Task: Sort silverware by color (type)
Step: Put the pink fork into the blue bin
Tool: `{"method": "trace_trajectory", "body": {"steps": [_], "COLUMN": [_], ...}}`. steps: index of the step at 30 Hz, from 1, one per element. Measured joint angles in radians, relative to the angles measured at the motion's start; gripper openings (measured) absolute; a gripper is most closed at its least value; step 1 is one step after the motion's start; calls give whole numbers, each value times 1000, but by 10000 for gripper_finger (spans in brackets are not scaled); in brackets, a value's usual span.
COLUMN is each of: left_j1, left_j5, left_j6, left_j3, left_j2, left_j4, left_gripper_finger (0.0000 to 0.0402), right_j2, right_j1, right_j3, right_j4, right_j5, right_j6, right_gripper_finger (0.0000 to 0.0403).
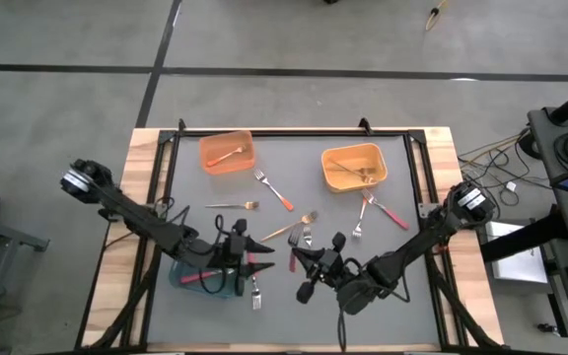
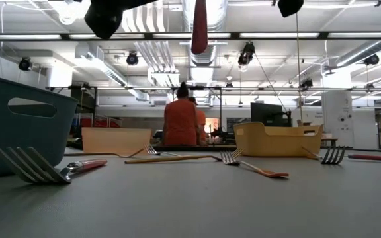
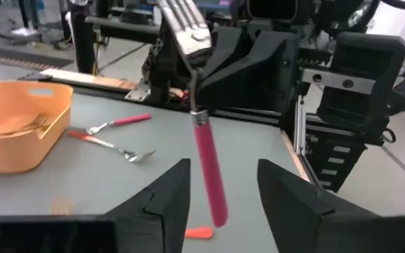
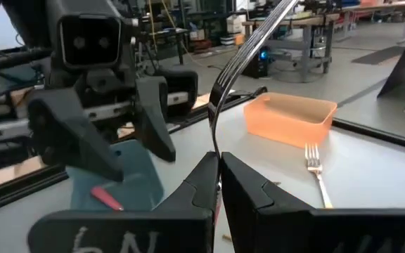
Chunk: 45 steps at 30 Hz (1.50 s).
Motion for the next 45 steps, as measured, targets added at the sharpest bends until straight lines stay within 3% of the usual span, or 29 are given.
{"method": "trace_trajectory", "body": {"steps": [10, 18, 21, 25, 29, 31, 40, 45], "left_j1": [40, 51, 51, 50, 50, 52, 44, 43], "left_j5": [11, 190, 204, 211, 210, 200, 47, -77], "left_j6": [23, 57, 69, 93, 90, 79, 78, 75], "left_j3": [0, 16, 42, 72, 73, 72, 72, 71], "left_j2": [140, 206, 234, 255, 255, 253, 232, 215], "left_j4": [223, 347, 364, 359, 360, 355, 274, 187], "left_gripper_finger": [173, 169, 162, 130, 49, 17, 15, 15], "right_j2": [1, 1, 1, 1, 1, 1, -1, -11], "right_j1": [0, -6, -19, -27, -25, -24, -26, -24], "right_j3": [0, 0, 0, 0, 0, 0, -1, -2], "right_j4": [90, 179, 205, 203, 206, 205, 194, 201], "right_j5": [-97, -201, -229, -255, -262, -264, -250, -251], "right_j6": [-83, -238, -257, -284, -328, -346, -324, -304], "right_gripper_finger": [8, 8, 8, 8, 9, 9, 11, 40]}}
